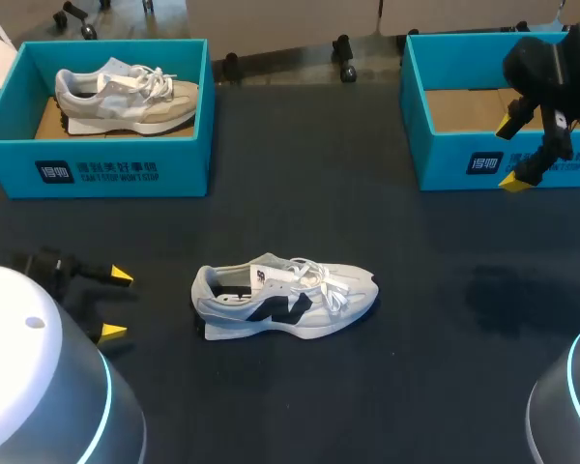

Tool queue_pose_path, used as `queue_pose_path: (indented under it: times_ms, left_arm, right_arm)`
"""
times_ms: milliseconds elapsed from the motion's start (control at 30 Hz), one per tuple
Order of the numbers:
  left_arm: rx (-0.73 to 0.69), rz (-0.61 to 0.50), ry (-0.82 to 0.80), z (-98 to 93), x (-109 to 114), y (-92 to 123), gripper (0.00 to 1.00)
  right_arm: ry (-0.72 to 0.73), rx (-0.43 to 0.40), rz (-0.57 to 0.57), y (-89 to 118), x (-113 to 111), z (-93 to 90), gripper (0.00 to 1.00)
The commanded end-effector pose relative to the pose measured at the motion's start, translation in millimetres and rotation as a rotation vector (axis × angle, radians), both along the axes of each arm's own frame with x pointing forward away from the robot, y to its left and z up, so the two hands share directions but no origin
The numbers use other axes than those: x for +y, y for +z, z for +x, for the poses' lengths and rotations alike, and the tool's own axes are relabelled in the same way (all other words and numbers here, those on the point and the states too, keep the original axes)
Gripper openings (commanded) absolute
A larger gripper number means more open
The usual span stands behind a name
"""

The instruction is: Take the shoe out of the shoebox, open the shoe tongue, remove and reinsert the insole, then place the shoe into the shoebox

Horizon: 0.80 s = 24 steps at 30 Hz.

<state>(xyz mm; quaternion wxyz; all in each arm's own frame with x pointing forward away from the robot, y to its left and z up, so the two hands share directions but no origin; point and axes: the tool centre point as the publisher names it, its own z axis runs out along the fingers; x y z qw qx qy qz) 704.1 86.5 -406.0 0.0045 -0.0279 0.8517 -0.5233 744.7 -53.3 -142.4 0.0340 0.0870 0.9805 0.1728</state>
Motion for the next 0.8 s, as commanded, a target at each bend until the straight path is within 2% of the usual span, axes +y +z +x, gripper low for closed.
queue_pose_path:
  times_ms: [33, 367, 800]
  left_arm:
    - [-0.001, 0.002, 0.0, -0.1, 0, 0, 1.0]
    - [-0.005, -0.003, 0.004, 1.4, -4, 2, 1.0]
    - [-0.025, -0.021, 0.023, 3.4, -47, 8, 1.0]
  right_arm:
    - [0.0, 0.003, -0.002, 0, 1, 1.5, 1.0]
    - [0.0, 0.003, -0.002, 0, 1, 1.5, 1.0]
    - [0.0, 0.003, -0.002, 0, 1, 1.5, 1.0]
